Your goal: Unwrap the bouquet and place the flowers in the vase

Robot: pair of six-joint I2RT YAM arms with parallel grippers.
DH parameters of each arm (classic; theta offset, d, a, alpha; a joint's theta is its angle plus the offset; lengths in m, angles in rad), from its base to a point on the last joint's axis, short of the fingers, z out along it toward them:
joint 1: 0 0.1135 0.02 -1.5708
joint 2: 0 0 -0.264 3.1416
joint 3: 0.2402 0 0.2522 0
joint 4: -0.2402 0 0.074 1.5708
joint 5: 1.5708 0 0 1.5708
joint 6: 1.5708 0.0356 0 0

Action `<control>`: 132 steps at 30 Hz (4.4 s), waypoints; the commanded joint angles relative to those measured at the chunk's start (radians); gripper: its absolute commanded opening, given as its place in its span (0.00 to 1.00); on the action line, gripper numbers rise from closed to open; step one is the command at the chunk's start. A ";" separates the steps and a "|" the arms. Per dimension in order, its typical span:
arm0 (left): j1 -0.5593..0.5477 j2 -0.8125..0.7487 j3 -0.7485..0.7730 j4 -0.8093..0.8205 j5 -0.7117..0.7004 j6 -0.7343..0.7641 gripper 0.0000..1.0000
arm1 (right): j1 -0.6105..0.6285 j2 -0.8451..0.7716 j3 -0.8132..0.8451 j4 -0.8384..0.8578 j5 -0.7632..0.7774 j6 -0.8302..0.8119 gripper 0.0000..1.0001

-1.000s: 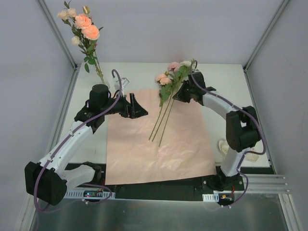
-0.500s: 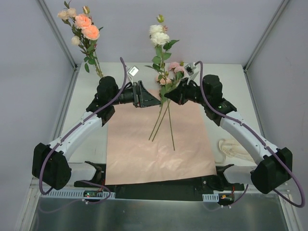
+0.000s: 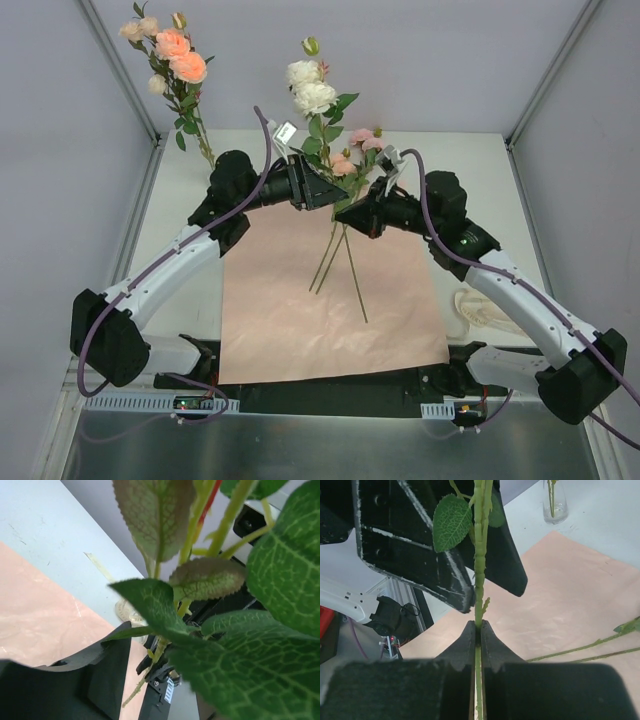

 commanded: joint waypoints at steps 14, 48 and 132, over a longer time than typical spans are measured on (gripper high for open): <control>-0.004 -0.111 0.329 -0.539 -0.376 0.522 0.00 | 0.030 -0.083 0.040 -0.209 0.312 -0.059 0.75; 0.532 0.386 1.241 -0.647 -0.771 0.782 0.00 | -0.020 -0.105 -0.002 -0.348 0.379 -0.069 0.75; 0.555 0.453 0.776 -0.501 -0.863 0.721 0.00 | -0.026 0.038 0.011 -0.361 0.349 0.017 0.75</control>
